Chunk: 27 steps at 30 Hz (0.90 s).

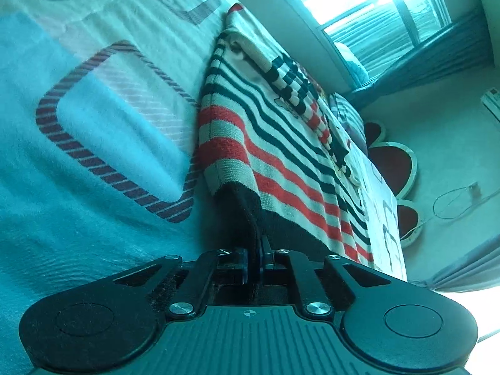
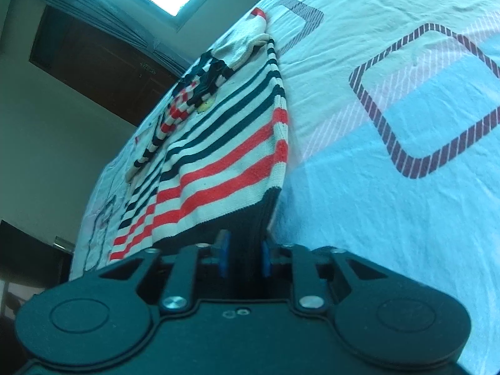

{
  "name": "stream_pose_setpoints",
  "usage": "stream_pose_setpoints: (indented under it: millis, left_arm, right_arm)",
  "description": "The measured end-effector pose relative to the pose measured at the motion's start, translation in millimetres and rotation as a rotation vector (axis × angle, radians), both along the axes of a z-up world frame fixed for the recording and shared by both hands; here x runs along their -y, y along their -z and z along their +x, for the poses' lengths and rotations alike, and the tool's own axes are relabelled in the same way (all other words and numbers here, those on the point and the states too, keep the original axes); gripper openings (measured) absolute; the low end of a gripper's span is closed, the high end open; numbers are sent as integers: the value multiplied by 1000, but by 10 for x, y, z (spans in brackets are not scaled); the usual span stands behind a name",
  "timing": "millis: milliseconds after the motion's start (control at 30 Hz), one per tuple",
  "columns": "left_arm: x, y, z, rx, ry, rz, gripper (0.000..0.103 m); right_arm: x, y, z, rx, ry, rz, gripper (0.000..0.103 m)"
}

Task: Fold small clothes

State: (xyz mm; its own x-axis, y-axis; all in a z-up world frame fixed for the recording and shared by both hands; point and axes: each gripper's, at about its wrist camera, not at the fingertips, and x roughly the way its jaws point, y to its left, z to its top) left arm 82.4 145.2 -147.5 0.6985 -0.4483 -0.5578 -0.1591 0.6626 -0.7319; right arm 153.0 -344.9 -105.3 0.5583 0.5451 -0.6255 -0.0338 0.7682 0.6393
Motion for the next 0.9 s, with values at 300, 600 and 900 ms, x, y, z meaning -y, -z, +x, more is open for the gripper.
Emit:
stream_pose_setpoints:
  millis: [300, 600, 900]
  left_arm:
    - [-167, -22, -228, 47, -73, 13, 5]
    - [-318, -239, -190, 156, -170, -167, 5]
    - [-363, -934, 951, 293, -166, -136, 5]
  right_arm:
    - [74, -133, -120, 64, -36, -90, 5]
    - [96, -439, 1, 156, -6, 9, 5]
    - [-30, -1118, 1052, 303, -3, -13, 5]
